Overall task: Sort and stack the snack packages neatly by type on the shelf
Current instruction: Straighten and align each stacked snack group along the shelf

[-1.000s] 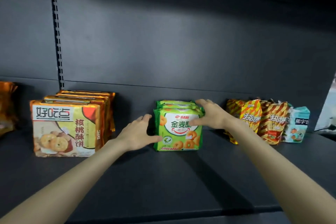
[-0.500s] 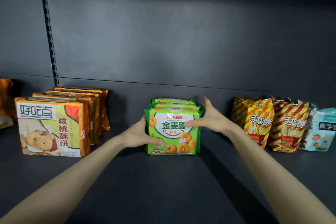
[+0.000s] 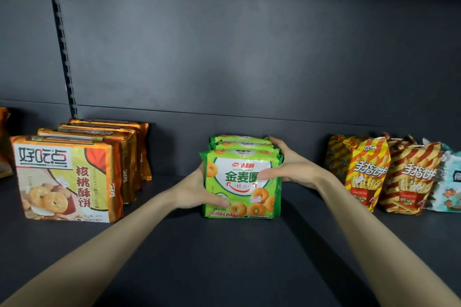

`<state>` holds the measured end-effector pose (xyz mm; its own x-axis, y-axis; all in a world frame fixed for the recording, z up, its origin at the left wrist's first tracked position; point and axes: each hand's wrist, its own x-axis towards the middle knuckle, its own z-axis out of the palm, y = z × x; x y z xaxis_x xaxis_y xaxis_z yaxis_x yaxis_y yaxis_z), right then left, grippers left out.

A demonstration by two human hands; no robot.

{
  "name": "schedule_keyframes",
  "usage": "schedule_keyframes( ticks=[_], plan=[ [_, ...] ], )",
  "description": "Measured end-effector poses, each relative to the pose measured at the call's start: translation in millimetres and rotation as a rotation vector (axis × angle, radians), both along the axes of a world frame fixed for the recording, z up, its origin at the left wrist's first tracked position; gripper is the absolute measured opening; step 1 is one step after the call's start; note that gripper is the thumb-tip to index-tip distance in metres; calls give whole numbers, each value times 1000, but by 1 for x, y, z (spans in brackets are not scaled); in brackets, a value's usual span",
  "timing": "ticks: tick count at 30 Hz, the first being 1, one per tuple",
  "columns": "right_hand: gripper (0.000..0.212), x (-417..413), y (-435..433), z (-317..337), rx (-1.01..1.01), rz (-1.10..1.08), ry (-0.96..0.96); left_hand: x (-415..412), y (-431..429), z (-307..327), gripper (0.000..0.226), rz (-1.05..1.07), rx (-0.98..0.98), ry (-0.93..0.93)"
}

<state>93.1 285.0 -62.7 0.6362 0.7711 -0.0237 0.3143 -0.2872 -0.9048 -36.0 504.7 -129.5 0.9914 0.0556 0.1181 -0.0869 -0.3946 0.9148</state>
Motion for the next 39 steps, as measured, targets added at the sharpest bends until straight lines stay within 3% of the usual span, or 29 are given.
schedule_keyframes(
  ticks=[8,14,23,39],
  plan=[
    [115,-12,25,-5,27,4,-10,-13,22,-2,96,18,11,-37],
    [126,-22,43,-7,33,21,2,-24,40,-4,103,52,22,-39],
    [112,-31,60,-11,79,3,10,-32,53,-6,101,90,8,-47],
    [108,-37,66,-7,22,-10,-48,-38,57,-11,98,94,5,-64]
  ],
)
